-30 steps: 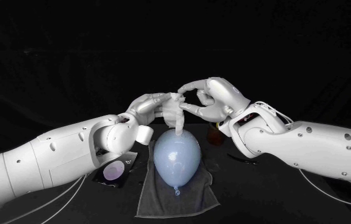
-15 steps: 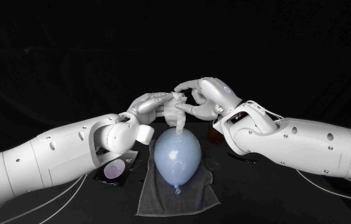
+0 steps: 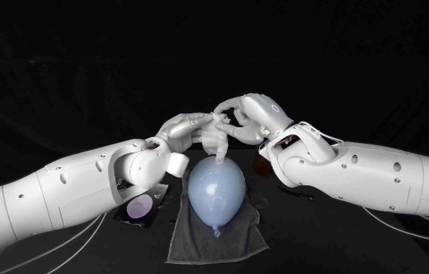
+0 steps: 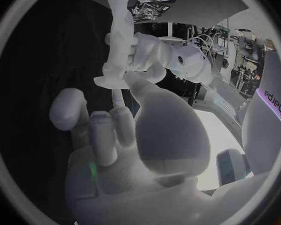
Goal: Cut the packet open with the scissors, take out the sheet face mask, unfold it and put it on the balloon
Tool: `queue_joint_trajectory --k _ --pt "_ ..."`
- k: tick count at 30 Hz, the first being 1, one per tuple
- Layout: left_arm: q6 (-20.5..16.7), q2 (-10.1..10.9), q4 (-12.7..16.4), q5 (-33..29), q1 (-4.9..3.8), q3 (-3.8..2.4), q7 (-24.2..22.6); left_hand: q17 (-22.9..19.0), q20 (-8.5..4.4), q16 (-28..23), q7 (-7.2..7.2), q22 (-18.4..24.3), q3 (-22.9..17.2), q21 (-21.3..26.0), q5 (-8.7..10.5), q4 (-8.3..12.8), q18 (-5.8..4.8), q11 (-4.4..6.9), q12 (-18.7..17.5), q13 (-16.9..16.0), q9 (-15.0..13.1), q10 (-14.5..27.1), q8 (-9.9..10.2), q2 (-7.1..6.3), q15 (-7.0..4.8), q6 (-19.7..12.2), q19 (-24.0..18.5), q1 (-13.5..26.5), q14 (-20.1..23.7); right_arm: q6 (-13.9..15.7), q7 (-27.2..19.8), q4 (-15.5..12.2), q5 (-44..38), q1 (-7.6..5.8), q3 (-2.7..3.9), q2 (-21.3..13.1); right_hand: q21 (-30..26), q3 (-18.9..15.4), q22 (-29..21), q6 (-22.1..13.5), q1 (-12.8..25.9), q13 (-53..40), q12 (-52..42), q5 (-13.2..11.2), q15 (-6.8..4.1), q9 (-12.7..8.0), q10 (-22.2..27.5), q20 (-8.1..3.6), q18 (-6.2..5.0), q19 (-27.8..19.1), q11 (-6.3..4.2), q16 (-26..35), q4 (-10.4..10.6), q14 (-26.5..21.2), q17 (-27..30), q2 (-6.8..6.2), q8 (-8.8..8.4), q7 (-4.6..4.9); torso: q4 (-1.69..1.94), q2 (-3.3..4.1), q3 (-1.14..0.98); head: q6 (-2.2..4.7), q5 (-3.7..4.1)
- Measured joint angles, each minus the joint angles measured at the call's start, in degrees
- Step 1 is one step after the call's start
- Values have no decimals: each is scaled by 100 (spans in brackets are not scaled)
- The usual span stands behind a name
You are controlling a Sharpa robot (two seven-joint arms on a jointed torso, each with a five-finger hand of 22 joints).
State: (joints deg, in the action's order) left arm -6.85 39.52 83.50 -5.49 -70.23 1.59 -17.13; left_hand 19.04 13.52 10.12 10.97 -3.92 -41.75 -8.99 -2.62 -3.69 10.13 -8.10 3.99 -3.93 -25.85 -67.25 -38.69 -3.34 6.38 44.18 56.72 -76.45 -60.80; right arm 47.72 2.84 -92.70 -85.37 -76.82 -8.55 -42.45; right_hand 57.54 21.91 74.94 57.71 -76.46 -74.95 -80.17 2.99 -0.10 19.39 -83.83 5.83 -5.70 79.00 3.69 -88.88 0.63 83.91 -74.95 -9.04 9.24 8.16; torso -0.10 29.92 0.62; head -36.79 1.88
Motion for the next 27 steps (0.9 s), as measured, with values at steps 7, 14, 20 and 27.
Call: queue_joint_trajectory --k 7,14,20,27 --pt "35 3 22 -1 0 0 0 4 0 0 0 0 0 0 0 0 -2 0 0 0 0 0 19 0 0 0 0 0 0 -4 72 -6 -95 0 0 1 165 90 -3 245 -136 1 -76 0 -67 47 -21 -66 3 65 -83 -7 -90 19 0 89 155 -105 -1 -1 -3 -1 10" --pt "58 10 29 -2 0 1 2 3 0 0 0 0 0 0 2 0 -2 0 0 0 0 0 34 0 1 0 0 0 0 24 85 -43 -150 1 1 -25 365 203 -3 431 -252 5 -166 0 -137 85 -19 -134 5 133 -167 -59 -99 13 1 219 297 -201 1 0 -3 1 17" --pt "66 14 29 -2 0 1 3 4 0 0 0 -6 16 0 11 15 -3 0 0 -1 0 0 35 0 1 0 0 1 0 127 40 -74 -134 2 5 -57 570 362 -2 494 -162 3 -297 -1 -208 134 -22 -204 8 204 -245 -88 28 3 5 527 387 -263 2 0 -3 2 21" --pt "72 26 16 17 0 0 4 9 0 0 0 -6 16 -1 19 15 -39 0 0 -1 22 0 24 0 1 0 0 1 0 261 -59 -131 -18 0 24 -123 682 567 0 458 -111 0 -359 -22 -228 189 -21 -256 13 255 -245 -88 153 22 4 704 475 -292 2 0 0 3 27"
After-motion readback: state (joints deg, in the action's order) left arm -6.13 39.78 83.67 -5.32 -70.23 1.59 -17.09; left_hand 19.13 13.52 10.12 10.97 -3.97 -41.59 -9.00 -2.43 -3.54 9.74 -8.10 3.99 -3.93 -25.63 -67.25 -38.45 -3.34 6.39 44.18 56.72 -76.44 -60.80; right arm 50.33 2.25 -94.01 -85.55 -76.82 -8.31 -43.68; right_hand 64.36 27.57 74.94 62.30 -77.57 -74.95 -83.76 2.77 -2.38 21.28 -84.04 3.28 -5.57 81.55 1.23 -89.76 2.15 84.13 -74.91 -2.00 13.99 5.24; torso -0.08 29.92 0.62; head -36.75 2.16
